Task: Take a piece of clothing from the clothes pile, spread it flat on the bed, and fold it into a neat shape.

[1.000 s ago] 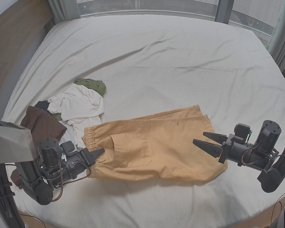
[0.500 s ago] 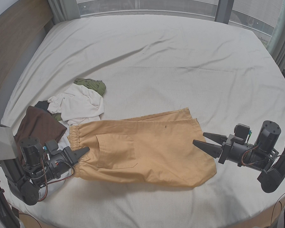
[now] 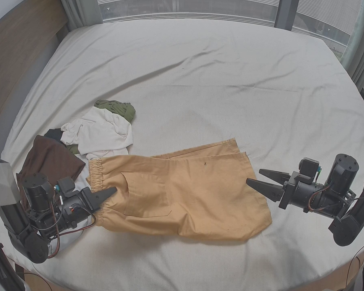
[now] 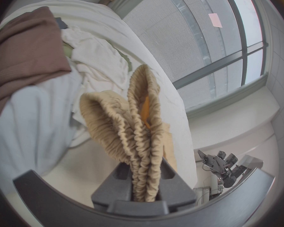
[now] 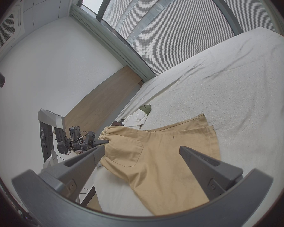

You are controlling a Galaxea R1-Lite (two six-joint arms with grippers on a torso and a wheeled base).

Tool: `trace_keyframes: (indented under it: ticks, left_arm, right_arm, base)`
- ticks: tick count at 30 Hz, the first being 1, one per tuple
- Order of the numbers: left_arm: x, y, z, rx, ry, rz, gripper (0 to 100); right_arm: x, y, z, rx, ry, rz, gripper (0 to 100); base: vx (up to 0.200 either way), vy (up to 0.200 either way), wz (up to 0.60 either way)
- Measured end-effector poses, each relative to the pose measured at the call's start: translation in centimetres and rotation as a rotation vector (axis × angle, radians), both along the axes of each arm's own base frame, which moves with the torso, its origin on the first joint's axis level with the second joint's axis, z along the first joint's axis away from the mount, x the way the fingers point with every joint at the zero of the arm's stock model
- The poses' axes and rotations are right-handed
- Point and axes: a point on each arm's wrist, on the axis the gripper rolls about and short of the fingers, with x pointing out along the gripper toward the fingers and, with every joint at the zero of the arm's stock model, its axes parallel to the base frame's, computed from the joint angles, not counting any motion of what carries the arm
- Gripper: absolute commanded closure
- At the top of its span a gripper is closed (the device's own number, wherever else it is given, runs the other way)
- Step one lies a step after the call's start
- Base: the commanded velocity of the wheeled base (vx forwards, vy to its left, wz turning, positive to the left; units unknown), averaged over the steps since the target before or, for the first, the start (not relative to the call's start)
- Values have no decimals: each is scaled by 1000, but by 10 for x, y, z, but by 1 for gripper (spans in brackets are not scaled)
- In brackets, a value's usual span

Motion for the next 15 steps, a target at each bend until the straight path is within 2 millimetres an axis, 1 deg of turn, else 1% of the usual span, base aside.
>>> trace_keyframes:
  ticks: [5,8,9,15]
  left_arm:
    - [3,-30,10,-17,-63,-103,100]
    - [6,-45,15,-29,-96,-149,100]
    - [7,-53,18,-36,-111,-175,100]
    - [16,-80,24,-50,-136,-243,100]
  right_arm:
    - [0,0,0,1,-2,0,0]
    - [0,0,1,1,-2,0,0]
    - [0,0,1,1,-2,0,0]
    - [1,-1,2,3,-8,-3,0]
  base:
    - [0,0,0]
    - [0,0,0]
    - [0,0,0]
    - [0,0,0]
